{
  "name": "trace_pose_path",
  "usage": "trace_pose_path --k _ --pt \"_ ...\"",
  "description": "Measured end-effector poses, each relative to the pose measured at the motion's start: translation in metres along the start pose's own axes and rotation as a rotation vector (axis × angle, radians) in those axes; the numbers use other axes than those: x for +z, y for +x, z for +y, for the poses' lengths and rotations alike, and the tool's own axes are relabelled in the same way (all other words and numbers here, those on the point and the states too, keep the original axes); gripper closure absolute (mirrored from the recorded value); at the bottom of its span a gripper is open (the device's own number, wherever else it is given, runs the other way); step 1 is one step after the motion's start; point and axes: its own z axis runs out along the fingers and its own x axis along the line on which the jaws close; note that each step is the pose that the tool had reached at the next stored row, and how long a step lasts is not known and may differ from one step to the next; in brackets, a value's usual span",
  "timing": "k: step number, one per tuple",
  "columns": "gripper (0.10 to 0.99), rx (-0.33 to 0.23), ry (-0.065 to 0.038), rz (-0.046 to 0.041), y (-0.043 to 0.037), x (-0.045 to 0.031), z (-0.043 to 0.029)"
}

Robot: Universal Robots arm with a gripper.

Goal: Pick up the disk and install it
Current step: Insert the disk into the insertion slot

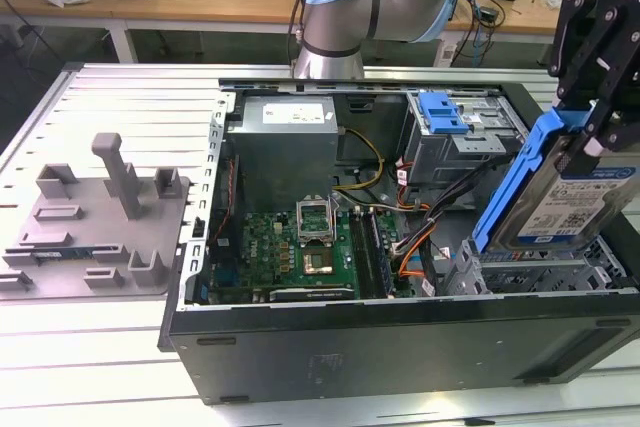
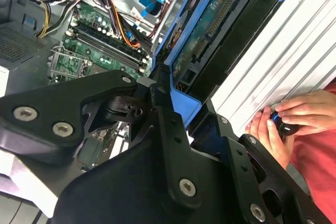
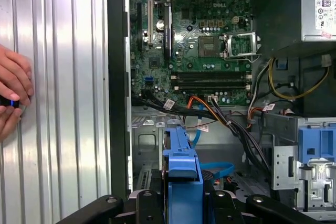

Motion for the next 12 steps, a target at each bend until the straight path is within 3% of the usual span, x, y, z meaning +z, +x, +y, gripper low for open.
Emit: trace_pose_path --k 12 --pt "0.722 0.000 0.000 -0.0001 0.0003 0.0090 -0.0010"
